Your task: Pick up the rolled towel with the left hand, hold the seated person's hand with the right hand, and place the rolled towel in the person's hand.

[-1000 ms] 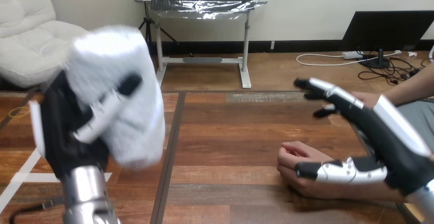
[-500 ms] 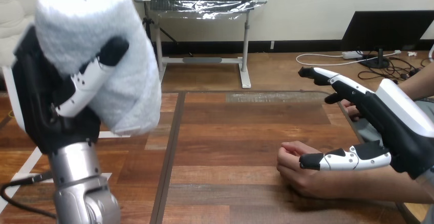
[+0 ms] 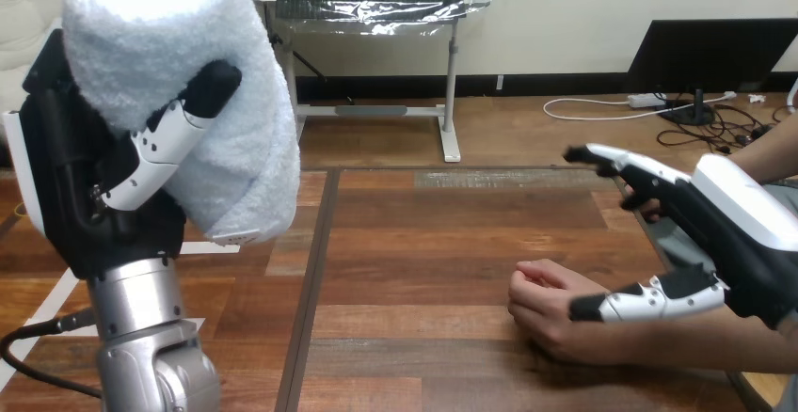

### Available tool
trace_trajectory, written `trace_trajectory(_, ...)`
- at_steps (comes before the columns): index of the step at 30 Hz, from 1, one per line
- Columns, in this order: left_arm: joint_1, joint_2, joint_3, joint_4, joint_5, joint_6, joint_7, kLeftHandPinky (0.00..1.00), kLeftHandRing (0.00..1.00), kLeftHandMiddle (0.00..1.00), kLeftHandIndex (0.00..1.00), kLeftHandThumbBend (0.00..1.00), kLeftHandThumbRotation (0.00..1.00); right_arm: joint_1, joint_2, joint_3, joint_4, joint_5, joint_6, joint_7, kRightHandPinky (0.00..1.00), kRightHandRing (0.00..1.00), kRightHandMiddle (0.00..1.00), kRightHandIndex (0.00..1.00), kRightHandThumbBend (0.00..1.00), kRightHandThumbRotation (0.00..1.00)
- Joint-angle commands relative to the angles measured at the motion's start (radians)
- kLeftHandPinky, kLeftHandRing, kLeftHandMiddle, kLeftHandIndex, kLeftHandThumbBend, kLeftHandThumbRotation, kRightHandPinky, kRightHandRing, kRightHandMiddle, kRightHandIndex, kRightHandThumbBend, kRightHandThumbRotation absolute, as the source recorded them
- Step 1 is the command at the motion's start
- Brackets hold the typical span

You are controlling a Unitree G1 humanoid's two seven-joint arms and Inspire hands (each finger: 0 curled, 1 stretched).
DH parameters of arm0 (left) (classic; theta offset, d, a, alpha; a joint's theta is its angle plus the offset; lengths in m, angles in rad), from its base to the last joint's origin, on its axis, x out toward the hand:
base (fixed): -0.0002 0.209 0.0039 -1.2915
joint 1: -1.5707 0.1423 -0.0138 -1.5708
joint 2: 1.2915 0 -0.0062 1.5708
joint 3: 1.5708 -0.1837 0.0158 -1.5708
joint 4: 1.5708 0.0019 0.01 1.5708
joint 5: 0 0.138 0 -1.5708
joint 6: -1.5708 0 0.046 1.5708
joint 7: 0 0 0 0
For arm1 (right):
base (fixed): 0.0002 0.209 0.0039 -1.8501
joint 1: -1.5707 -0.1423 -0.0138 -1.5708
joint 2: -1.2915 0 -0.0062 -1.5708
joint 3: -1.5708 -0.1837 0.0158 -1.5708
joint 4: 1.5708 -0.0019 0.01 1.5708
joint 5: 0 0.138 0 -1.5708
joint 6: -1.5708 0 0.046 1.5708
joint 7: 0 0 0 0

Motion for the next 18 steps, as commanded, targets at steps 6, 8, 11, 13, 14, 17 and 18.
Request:
trace_trajectory(6, -0.04, -0.017, 0.01, -0.023, -0.008, 0.005, -0.023, 0.22, 0.3, 0.35, 0.39, 0.59, 0.0, -0.103, -0.077, 0.016, 0.075, -0.036, -0.001, 0.023, 0.78, 0.89, 0.91, 0.91, 1.0, 0.32)
trace_trajectory(8, -0.038, -0.018, 0.011, -0.025, -0.007, 0.007, -0.024, 0.22, 0.29, 0.35, 0.39, 0.59, 0.0, -0.112, -0.089, 0.023, 0.093, -0.046, -0.001, 0.032, 0.8, 0.89, 0.91, 0.91, 1.0, 0.31)
trace_trajectory(11, -0.037, -0.021, 0.012, -0.025, -0.007, 0.01, -0.024, 0.22, 0.29, 0.35, 0.39, 0.59, 0.0, -0.126, -0.102, 0.032, 0.12, -0.051, -0.007, 0.041, 0.82, 0.89, 0.91, 0.91, 1.0, 0.3)
trace_trajectory(13, -0.036, -0.023, 0.013, -0.025, -0.008, 0.011, -0.024, 0.22, 0.29, 0.35, 0.39, 0.59, 0.0, -0.135, -0.109, 0.039, 0.139, -0.056, -0.01, 0.047, 0.82, 0.89, 0.91, 0.91, 1.0, 0.3)
trace_trajectory(14, -0.036, -0.023, 0.014, -0.025, -0.009, 0.012, -0.025, 0.22, 0.29, 0.35, 0.39, 0.59, 0.0, -0.14, -0.112, 0.042, 0.147, -0.059, -0.011, 0.049, 0.83, 0.89, 0.91, 0.91, 1.0, 0.29)
trace_trajectory(17, -0.035, -0.024, 0.014, -0.024, -0.01, 0.011, -0.028, 0.22, 0.29, 0.35, 0.39, 0.6, 0.0, -0.154, -0.126, 0.054, 0.17, -0.07, -0.011, 0.056, 0.83, 0.89, 0.91, 0.91, 1.0, 0.27)
trace_trajectory(18, -0.035, -0.025, 0.015, -0.024, -0.01, 0.011, -0.029, 0.22, 0.29, 0.35, 0.39, 0.6, 0.0, -0.157, -0.129, 0.057, 0.176, -0.073, -0.011, 0.057, 0.83, 0.89, 0.91, 0.91, 1.0, 0.27)
